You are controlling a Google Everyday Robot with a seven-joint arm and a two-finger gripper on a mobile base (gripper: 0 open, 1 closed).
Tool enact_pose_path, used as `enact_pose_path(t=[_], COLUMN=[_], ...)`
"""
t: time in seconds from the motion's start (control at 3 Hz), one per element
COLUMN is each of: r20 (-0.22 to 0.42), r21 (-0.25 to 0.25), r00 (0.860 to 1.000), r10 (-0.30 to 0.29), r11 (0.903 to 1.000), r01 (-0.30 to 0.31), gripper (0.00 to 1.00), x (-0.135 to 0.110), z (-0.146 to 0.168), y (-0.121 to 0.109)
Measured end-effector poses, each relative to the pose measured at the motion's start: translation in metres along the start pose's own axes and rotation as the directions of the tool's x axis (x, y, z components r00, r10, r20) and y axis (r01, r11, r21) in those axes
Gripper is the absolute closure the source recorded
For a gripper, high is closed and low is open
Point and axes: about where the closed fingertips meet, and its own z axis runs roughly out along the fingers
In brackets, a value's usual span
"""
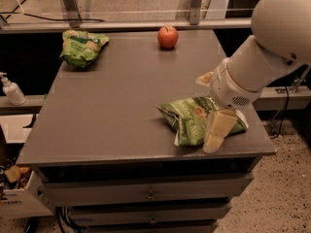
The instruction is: Move green jalapeno chip bag near apple
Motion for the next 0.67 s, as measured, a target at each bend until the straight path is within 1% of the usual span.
enact_pose_path(t=[0.33,0.67], r20=[0.005,0.01], r21=[-0.008,0.003], r00=[1.0,1.0], r10=[-0.005,-0.001], r11=[1.0,1.0], r01=[0.005,0.001], gripper=[0.0,0.18], x=[0.0017,-0.0015], z=[0.0223,0.0261], y=[-0.0038,-0.0093])
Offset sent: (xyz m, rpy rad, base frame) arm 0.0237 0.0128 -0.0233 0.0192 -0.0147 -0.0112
